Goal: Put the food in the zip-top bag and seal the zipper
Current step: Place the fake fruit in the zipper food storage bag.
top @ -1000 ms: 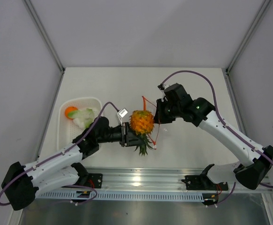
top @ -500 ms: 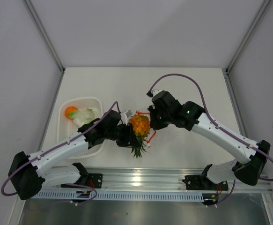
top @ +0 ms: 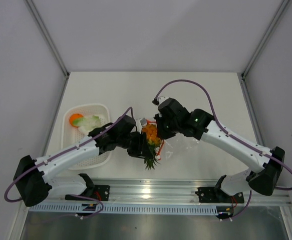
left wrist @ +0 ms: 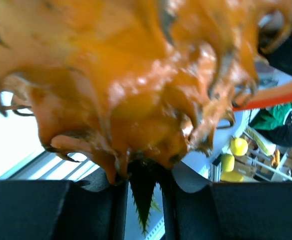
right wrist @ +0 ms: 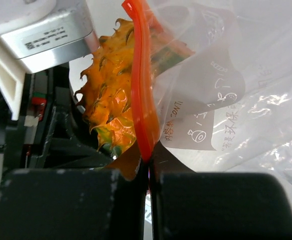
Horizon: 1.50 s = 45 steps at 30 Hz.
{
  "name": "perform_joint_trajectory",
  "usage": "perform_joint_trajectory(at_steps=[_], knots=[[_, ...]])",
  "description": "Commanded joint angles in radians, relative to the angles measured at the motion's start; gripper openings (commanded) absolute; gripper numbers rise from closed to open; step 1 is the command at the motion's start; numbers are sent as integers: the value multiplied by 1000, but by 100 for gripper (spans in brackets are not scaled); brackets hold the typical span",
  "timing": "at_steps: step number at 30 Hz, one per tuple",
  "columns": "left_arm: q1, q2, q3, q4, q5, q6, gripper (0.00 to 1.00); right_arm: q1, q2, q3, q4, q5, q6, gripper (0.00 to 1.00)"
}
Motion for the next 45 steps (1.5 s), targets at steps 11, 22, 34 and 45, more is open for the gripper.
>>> perform_joint_trajectory(at_steps=[11,22,34,45], knots=[[-17,-31,19,31,239,195,1,22,1,-34,16,45,-96,0],[-17,-207,-38,37,78,249,0,21,-48,-108,20,79,-119,0],[-18,-112,-33,164,55,144,1,30,-63,-106,79,-64,-101,0],[-23,-111,-82,189,-86,81,1,24,-33,-94,34,-53,-41,0]])
